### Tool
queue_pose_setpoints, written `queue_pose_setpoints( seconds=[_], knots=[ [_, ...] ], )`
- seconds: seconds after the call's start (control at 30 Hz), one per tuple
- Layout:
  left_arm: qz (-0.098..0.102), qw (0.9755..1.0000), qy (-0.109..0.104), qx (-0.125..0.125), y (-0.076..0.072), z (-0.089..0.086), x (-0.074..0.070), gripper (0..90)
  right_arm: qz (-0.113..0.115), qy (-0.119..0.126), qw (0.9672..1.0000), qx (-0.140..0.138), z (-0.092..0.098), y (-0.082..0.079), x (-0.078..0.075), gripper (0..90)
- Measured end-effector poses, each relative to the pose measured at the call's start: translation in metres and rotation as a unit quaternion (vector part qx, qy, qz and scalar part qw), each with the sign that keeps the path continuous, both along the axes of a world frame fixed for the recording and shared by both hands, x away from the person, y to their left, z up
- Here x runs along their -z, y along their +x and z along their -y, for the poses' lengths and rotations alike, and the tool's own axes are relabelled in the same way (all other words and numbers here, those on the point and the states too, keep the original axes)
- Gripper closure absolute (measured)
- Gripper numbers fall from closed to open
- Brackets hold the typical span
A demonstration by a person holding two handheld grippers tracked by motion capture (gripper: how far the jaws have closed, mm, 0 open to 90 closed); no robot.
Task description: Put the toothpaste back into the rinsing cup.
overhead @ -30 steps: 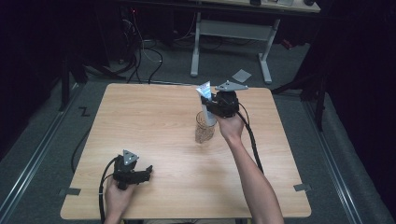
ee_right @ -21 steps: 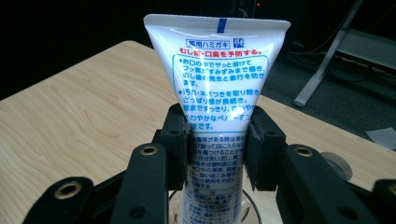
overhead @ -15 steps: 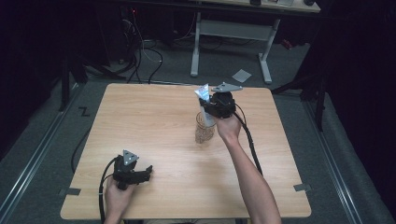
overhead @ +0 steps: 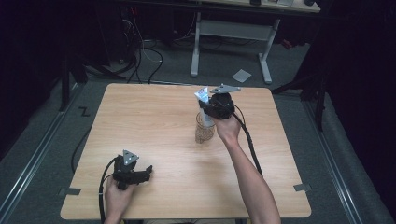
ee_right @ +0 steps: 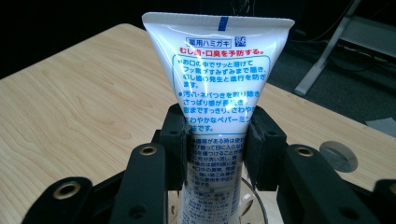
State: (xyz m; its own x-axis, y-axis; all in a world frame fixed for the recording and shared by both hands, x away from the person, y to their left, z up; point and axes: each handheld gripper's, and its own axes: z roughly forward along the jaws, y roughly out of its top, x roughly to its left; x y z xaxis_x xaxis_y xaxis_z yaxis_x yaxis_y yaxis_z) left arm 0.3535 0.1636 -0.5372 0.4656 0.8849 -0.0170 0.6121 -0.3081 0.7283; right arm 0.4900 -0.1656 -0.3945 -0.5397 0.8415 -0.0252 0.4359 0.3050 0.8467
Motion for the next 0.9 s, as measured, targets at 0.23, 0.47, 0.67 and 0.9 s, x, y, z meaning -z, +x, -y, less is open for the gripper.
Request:
queue_pose_setpoints(
  seconds=[0.23,0.47,0.67,0.9],
  knots=[
    [0.0,1.0,-0.001,-0.001,0.0,0.0,0.0,15.4,-0.009,-0.016,0.9998,-0.002,0.001,0.0,0.006,63.9],
    [0.0,1.0,-0.001,0.0,0.0,0.0,0.0,15.4,-0.019,-0.013,0.9997,-0.001,0.003,0.0,0.009,63.5],
    [0.0,1.0,-0.001,0.0,0.0,0.0,0.0,15.4,-0.029,-0.015,0.9995,-0.003,0.006,0.0,0.011,63.3],
    [0.0,1.0,-0.001,0.0,0.0,0.0,0.0,15.4,-0.037,-0.019,0.9991,-0.005,0.007,0.0,0.015,63.2]
  ],
)
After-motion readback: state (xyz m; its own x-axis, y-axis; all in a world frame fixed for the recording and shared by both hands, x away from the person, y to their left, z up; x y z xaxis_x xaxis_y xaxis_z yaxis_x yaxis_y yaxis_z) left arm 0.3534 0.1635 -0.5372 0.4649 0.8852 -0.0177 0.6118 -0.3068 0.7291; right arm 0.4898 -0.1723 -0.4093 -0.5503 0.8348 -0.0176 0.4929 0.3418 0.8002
